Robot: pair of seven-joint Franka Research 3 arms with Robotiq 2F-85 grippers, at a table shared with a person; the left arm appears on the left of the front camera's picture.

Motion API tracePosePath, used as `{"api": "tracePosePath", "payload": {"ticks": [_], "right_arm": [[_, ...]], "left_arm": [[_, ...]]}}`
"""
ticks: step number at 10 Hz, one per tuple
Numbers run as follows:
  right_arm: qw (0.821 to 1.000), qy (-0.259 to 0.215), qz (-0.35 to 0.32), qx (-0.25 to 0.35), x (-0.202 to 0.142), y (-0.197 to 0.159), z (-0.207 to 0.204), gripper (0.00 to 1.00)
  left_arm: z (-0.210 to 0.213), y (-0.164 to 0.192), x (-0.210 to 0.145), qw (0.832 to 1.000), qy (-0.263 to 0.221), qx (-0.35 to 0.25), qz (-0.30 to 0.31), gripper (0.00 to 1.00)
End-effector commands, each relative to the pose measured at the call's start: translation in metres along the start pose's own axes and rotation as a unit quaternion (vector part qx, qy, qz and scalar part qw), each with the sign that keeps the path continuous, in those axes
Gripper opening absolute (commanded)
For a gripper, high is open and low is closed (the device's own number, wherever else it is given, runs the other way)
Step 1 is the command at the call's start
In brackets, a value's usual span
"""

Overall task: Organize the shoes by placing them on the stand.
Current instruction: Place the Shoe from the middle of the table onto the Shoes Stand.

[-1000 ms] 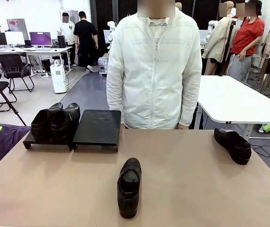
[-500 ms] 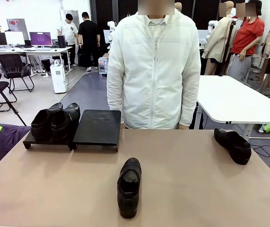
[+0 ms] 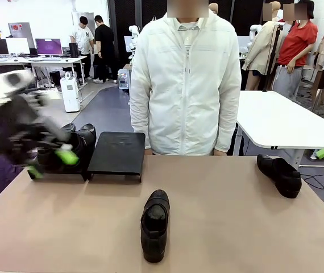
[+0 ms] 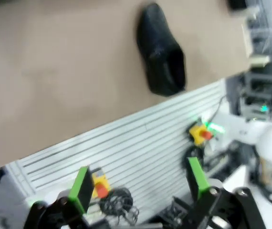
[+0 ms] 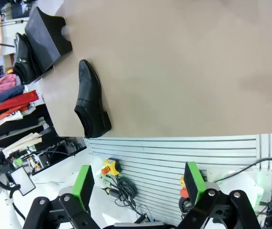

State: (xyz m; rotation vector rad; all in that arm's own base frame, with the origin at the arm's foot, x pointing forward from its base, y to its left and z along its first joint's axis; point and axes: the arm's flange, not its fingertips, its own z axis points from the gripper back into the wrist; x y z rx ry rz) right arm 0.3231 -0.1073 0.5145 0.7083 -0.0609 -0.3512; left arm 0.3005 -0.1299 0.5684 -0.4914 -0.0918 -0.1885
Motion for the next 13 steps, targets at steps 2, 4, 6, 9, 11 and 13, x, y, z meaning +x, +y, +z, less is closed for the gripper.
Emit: {"api": "tracePosePath", "payload": {"ticks": [2,4,6,9,11,13], "right_arm": [[1.0,0.004,0.013,0.007,0.001,-0.001,0.005,1.0],[1.0,0.004,0.013,0.007,0.001,-0.001,0.005,1.0],[1.0,0.004,0.013,0.007,0.001,-0.001,0.005,1.0],[1.0,0.004,0.013,0.007,0.001,-0.001,0.005,1.0],[1.0,0.004,0.013,0.007,0.001,-0.001,0.005,1.0],[1.0,0.004,0.013,0.007,0.001,-0.001,0.005,1.0]], "left_arm": [[-0.075,-0.141,0.062,0.985,0.075,0.127,-0.084,1.0],[-0.136,-0.204,0.069,0.976,0.109,0.174,-0.069,1.0],[-0.135,-0.206,0.038,0.982,0.098,0.128,-0.1,1.0],[-0.135,-0.206,0.038,0.982,0.098,0.128,-0.1,1.0],[-0.135,-0.218,0.048,0.981,0.097,0.137,-0.094,1.0],[-0.186,-0.212,0.032,0.991,0.013,0.132,0.002,1.0]]}}
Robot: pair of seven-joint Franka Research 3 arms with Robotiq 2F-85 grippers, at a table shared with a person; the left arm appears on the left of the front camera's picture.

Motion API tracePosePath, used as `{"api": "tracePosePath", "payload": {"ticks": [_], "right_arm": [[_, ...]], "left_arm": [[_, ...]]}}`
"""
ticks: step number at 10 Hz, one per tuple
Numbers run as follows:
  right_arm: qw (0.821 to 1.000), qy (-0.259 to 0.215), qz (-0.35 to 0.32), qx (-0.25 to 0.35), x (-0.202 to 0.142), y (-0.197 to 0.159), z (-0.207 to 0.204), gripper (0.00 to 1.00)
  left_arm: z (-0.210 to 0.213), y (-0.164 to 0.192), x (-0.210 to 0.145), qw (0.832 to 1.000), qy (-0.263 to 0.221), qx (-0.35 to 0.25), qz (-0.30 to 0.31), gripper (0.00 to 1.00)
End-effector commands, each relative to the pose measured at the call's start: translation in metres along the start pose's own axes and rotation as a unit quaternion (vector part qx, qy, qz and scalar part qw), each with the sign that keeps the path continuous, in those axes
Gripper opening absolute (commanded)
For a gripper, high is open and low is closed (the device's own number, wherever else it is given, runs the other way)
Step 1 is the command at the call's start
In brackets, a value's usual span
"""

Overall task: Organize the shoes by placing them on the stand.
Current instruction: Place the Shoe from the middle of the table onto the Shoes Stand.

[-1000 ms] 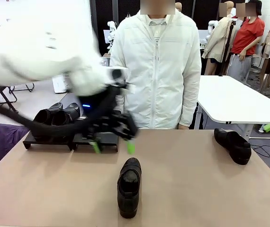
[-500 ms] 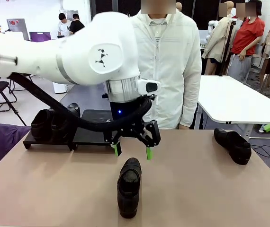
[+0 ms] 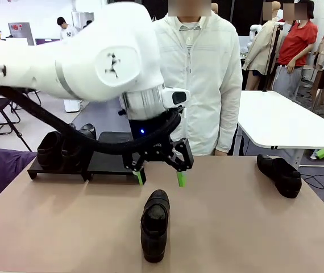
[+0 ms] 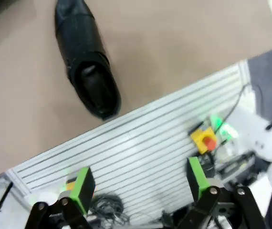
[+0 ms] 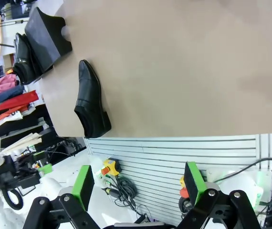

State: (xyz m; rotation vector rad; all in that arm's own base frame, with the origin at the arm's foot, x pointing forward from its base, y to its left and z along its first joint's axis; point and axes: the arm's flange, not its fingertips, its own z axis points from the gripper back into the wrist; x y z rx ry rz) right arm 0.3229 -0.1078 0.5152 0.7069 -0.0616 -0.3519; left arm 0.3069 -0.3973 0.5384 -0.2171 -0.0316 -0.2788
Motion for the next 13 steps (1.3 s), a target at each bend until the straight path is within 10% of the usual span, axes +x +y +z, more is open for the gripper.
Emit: {"api": "tracePosePath", "payload": {"ticks": [1,12,13], "right_arm": [[1.0,0.004,0.013,0.007,0.001,-0.001,0.004,1.0],[1.0,0.004,0.013,0.007,0.001,-0.001,0.004,1.0],[1.0,0.004,0.013,0.007,0.001,-0.001,0.004,1.0]], "left_arm": [[-0.057,-0.009,-0.008,0.996,-0.049,-0.003,0.073,1.0],[-0.196,0.009,0.038,0.982,-0.094,0.084,0.139,1.0],[-0.196,0.011,0.039,0.981,-0.088,0.096,0.145,0.41]]}}
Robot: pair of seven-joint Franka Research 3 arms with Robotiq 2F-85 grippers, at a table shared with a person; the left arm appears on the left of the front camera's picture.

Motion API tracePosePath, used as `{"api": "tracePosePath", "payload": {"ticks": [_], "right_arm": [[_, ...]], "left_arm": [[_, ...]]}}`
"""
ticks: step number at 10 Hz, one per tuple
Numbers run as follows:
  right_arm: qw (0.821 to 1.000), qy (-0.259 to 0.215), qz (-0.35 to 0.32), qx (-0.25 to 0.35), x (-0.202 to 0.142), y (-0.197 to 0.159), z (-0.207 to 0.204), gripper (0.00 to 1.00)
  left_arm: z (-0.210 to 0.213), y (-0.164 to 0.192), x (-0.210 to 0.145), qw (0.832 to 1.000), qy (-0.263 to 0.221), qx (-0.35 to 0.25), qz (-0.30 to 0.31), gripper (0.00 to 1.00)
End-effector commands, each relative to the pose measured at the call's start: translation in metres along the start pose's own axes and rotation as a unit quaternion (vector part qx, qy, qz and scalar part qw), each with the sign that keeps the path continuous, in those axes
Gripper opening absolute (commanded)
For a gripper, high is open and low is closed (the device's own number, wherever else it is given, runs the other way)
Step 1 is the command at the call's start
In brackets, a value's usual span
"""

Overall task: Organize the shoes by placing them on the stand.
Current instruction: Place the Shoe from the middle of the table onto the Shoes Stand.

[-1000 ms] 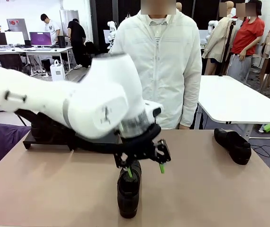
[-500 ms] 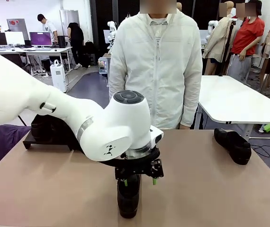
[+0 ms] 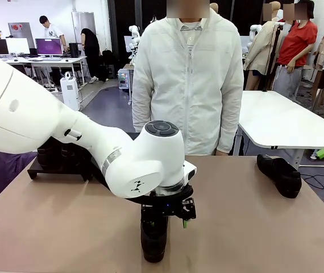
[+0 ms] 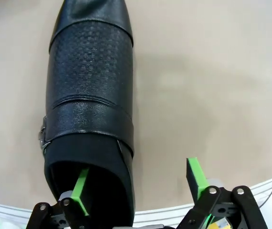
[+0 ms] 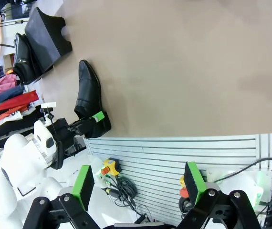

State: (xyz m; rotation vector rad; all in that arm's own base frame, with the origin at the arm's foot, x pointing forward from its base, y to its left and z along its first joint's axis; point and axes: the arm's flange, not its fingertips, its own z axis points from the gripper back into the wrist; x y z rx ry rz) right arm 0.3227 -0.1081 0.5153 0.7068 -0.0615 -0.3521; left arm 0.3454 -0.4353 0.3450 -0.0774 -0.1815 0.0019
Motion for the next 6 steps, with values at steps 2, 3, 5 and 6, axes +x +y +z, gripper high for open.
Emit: {"api": "tracePosePath", "payload": {"ticks": [2,3,5,6], "right_arm": [[1.0,0.004,0.013,0.007,0.0014,-0.0009,0.0037,1.0],[1.0,0.004,0.013,0.007,0.0014,-0.0009,0.0037,1.0],[1.0,0.004,0.013,0.007,0.0014,-0.0009,0.0037,1.0],[1.0,0.004,0.013,0.007,0.0014,-0.0009,0.0037,1.0]], "left_arm": [[0.0032,-0.0072,-0.0009,0.999,-0.029,0.022,0.016,0.0],[0.0053,-0.009,-0.0017,0.999,-0.035,0.02,0.012,0.0],[0.0084,-0.0121,-0.0034,0.999,-0.043,0.026,0.006,0.0],[0.0086,-0.0136,-0.0034,0.998,-0.046,0.039,0.006,0.0]]}}
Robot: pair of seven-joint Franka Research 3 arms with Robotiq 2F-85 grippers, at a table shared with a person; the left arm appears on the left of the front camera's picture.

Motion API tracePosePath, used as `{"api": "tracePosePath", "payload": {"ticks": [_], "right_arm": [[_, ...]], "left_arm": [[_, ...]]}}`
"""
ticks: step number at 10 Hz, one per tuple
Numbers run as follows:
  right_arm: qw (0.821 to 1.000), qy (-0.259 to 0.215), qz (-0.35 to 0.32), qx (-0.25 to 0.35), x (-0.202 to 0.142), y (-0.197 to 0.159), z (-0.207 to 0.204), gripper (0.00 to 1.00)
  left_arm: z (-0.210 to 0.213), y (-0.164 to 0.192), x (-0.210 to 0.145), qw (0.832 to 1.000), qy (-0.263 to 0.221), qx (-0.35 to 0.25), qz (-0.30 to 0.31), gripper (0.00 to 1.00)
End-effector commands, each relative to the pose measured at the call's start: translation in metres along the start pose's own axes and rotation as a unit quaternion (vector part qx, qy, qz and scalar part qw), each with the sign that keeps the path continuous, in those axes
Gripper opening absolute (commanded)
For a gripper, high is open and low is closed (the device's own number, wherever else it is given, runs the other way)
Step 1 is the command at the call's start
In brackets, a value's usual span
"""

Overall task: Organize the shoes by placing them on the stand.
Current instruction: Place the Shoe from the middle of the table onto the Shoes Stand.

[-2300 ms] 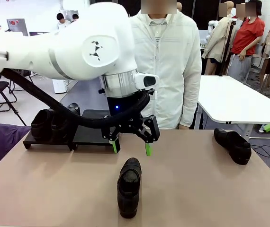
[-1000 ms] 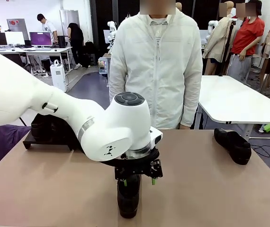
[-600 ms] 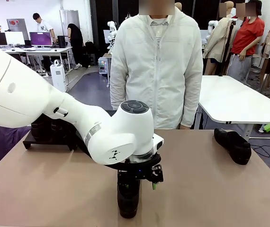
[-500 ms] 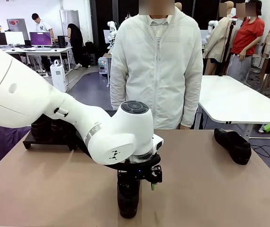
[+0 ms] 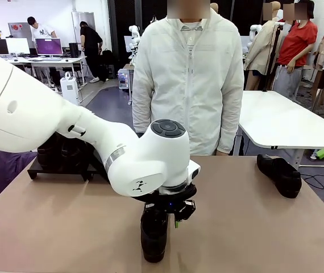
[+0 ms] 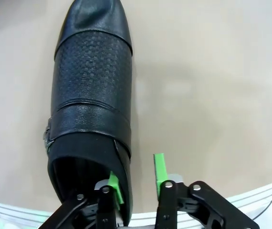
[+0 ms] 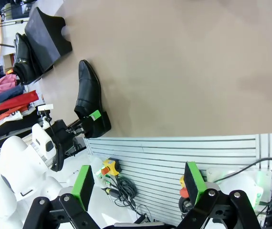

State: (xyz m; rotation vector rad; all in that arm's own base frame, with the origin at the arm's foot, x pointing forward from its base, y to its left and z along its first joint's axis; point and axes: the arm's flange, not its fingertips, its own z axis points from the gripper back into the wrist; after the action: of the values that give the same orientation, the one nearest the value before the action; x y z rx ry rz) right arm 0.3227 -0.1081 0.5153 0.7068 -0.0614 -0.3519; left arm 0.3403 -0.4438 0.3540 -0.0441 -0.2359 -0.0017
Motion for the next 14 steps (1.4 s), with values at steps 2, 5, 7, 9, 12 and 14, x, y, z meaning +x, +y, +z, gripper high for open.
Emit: {"api": "tracePosePath", "payload": {"ticks": [2,5,7,9,12,14], "right_arm": [[1.0,0.004,0.013,0.007,0.001,-0.001,0.004,1.0],[1.0,0.004,0.013,0.007,0.001,-0.001,0.004,1.0],[1.0,0.004,0.013,0.007,0.001,-0.001,0.004,1.0],[1.0,0.004,0.013,0.007,0.001,-0.001,0.004,1.0],[1.0,0.004,0.013,0.007,0.001,-0.001,0.004,1.0],[1.0,0.004,0.013,0.007,0.001,-0.001,0.004,1.0]], "left_arm": [[0.001,-0.004,0.0,0.999,-0.021,0.028,0.013,0.0],[0.005,0.002,-0.003,0.999,-0.023,0.03,0.016,0.0],[0.028,0.013,-0.011,0.998,-0.043,0.033,0.012,0.0],[0.082,0.047,-0.031,0.996,-0.089,0.021,-0.013,0.0],[0.146,0.133,-0.068,0.983,-0.178,0.03,0.022,0.0],[0.149,0.198,-0.069,0.974,-0.217,0.044,0.05,0.0]]}}
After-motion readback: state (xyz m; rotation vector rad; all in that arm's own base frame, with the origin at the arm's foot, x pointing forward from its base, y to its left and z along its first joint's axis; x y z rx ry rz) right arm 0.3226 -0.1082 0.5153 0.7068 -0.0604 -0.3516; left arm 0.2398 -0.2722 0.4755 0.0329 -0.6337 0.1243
